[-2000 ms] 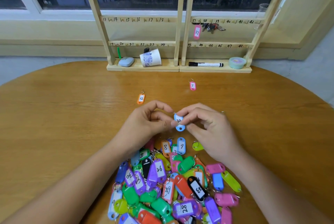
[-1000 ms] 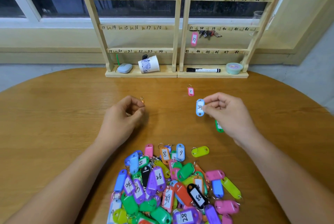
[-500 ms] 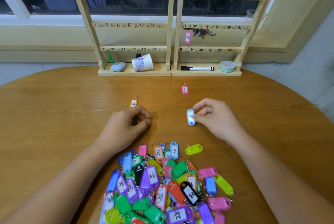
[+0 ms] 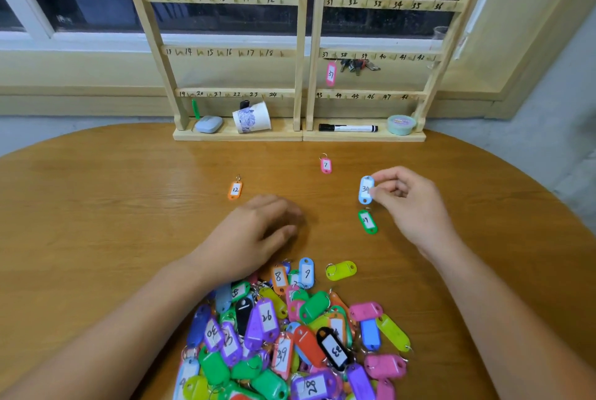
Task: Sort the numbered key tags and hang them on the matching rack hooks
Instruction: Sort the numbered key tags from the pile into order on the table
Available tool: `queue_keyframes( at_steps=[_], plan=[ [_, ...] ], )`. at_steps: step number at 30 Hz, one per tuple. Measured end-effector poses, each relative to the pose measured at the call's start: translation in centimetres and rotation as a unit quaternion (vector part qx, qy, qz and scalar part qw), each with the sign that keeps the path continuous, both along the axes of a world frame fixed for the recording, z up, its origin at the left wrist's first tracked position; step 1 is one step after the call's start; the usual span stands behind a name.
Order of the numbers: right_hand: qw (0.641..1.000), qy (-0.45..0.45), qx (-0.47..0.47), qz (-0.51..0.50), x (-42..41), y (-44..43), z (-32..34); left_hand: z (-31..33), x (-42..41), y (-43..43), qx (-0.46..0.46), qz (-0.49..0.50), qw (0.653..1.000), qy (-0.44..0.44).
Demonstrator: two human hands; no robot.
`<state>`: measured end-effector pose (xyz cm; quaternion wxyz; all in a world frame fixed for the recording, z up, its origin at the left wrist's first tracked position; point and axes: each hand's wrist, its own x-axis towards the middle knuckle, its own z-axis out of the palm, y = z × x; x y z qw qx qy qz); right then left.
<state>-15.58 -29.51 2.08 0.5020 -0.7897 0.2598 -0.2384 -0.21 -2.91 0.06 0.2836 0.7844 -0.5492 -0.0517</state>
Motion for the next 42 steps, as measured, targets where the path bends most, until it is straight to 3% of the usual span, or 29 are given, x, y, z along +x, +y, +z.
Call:
queue_keyframes(
  at_steps=[7, 17, 27, 31, 35, 42],
  plan=[
    [0.999, -0.004, -0.046, 0.025, 0.4, -0.1, -1.7, -0.6, 2.4, -6.0, 0.134, 0.012, 0.988, -0.074],
    [0.995, 0.003, -0.086, 0.050, 0.3, 0.8, -2.4, -0.9, 5.0, -12.2, 0.192, 0.013, 0.976, -0.104],
    [0.992, 0.007, -0.105, 0.065, 0.4, 0.9, -2.7, 0.0, 7.3, -13.6, 0.174, 0.014, 0.980, -0.092],
    [0.992, 0.001, -0.103, 0.069, 0.4, 0.9, -2.8, 0.9, 7.9, -9.6, 0.077, 0.042, 0.994, -0.070],
    [0.992, 0.001, -0.106, 0.068, 0.7, 1.1, -2.8, 2.0, 9.3, -3.2, 0.017, 0.152, 0.988, -0.031],
    [0.993, 0.001, -0.097, 0.074, 0.8, 1.2, -3.0, -1.0, 10.8, 2.6, 0.049, 0.195, 0.979, -0.006]
  ],
)
